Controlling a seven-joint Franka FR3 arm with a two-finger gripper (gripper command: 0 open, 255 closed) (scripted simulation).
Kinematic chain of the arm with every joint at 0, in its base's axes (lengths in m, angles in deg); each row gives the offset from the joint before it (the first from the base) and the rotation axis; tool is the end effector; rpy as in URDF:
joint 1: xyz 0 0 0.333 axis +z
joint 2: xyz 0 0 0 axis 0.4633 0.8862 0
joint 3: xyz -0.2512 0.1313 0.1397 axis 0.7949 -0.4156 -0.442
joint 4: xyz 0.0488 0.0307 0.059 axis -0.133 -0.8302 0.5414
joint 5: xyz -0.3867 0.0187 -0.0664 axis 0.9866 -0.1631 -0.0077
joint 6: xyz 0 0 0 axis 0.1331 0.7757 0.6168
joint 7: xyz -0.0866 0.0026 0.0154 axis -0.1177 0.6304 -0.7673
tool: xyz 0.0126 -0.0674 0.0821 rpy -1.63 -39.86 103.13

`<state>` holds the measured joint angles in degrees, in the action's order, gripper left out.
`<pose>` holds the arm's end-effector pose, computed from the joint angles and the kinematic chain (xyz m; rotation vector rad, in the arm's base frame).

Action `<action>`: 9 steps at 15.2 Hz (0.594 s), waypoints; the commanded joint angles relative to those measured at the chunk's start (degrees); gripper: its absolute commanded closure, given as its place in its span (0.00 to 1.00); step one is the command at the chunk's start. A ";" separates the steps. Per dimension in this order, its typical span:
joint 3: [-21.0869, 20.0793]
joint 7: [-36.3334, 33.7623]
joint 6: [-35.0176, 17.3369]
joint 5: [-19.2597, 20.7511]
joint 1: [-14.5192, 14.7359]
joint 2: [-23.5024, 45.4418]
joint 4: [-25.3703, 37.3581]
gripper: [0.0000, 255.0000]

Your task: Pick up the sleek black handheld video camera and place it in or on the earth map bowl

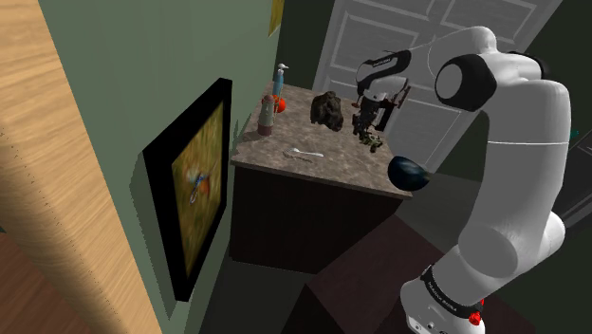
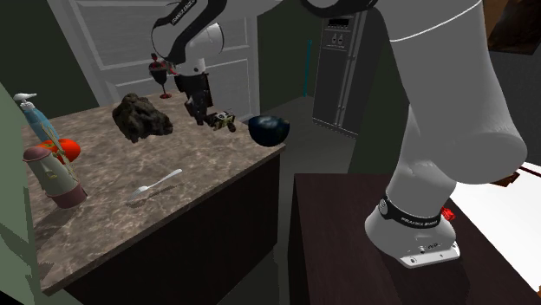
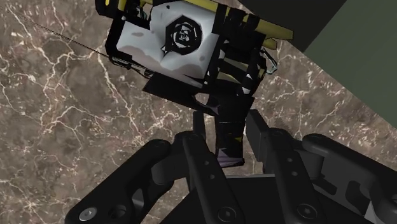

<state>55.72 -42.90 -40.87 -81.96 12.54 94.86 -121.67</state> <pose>0.5936 -0.3464 0.3340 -3.1214 0.2019 0.0256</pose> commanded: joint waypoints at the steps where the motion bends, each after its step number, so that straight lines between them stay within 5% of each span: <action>1: 0.55 1.78 -1.07 0.11 -0.93 -1.50 -2.63 1.00; 9: 3.32 10.70 -5.05 0.42 -6.06 -6.77 -12.10 1.00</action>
<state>58.55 -33.56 -45.43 -81.71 7.20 89.19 -132.22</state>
